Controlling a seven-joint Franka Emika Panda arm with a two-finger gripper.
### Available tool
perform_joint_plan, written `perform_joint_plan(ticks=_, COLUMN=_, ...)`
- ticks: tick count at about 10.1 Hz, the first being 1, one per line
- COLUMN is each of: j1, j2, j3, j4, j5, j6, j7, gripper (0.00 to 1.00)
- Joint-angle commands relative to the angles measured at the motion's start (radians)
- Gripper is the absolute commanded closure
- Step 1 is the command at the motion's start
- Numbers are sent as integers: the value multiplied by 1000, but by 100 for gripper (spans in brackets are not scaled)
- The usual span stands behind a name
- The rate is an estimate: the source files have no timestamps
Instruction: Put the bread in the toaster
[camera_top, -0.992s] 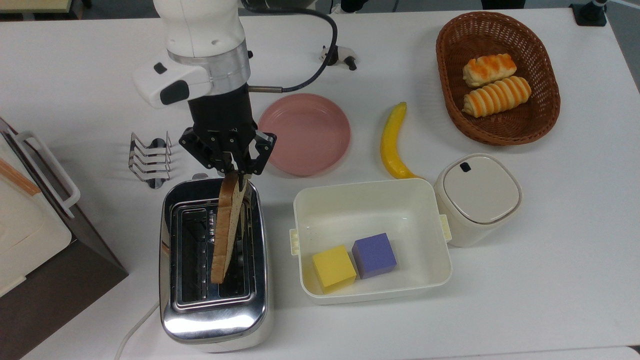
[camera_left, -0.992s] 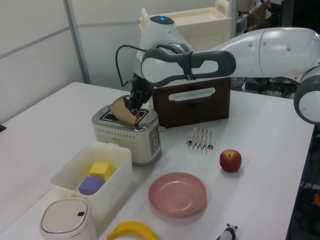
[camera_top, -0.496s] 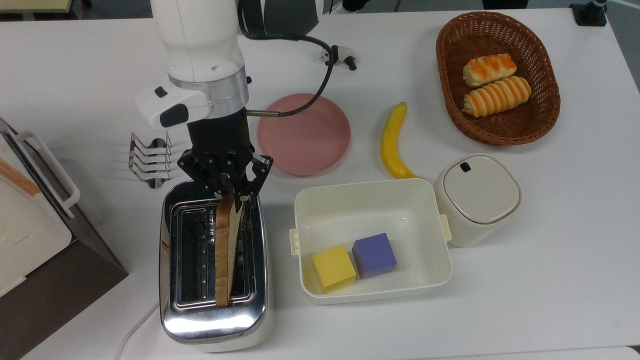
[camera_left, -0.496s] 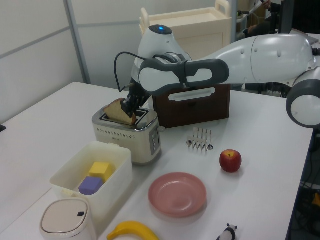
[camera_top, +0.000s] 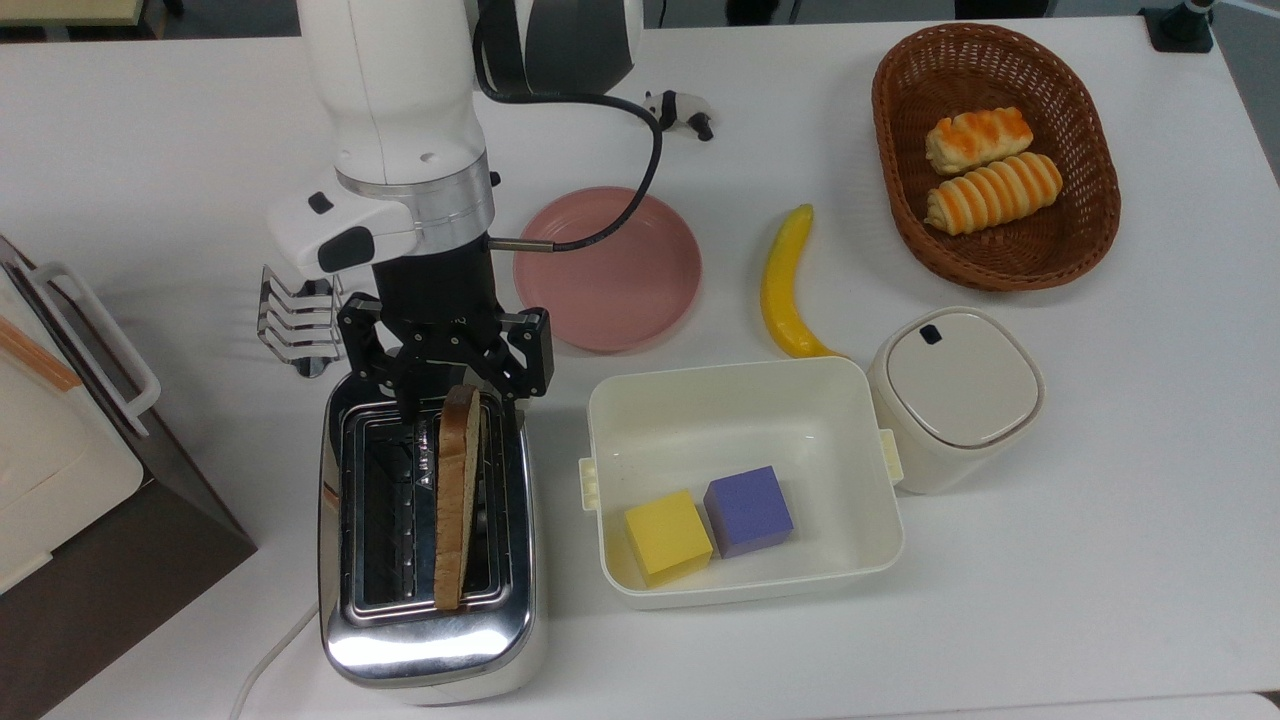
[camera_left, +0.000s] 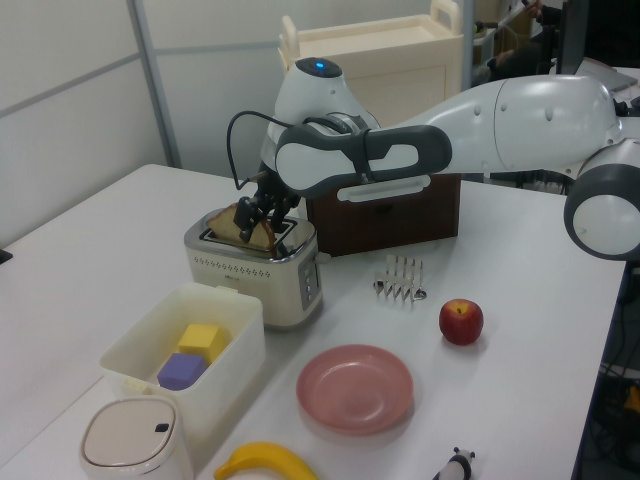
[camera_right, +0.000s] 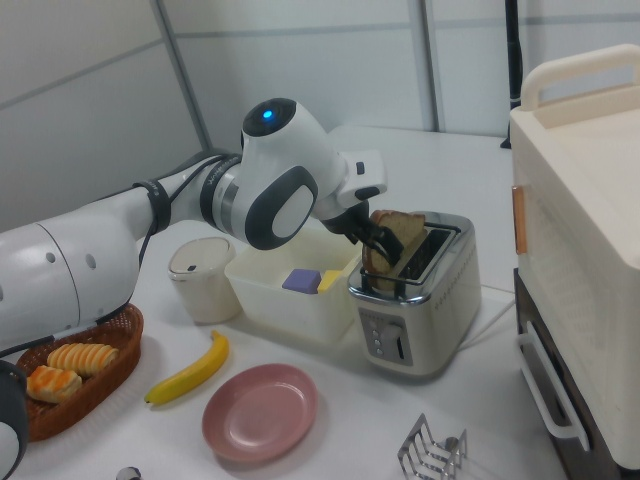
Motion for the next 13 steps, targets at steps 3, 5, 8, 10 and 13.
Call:
perform_joint_plan(ticks=3, j1=38, j2=-7, j3=-4, j4=-7, j5=-349, j6=97, j7=30, gripper=0)
perform_joint_plan(ticks=5, j1=41, j2=-9, j3=7, j4=-37, j5=-414, j6=135, j7=24, gripper=0)
perform_joint_plan(ticks=8, j1=59, j2=-4, j3=10, j4=-70, j5=-416, j6=182, j7=36, gripper=75)
perform_joint_plan(ticks=10, j1=71, j2=-9, j3=10, j4=-70, j5=-411, j6=169, j7=60, gripper=100)
perform_joint_plan(ticks=13, j1=71, j2=-88, j3=11, j4=-60, j5=-376, j6=-22, j7=61, gripper=100)
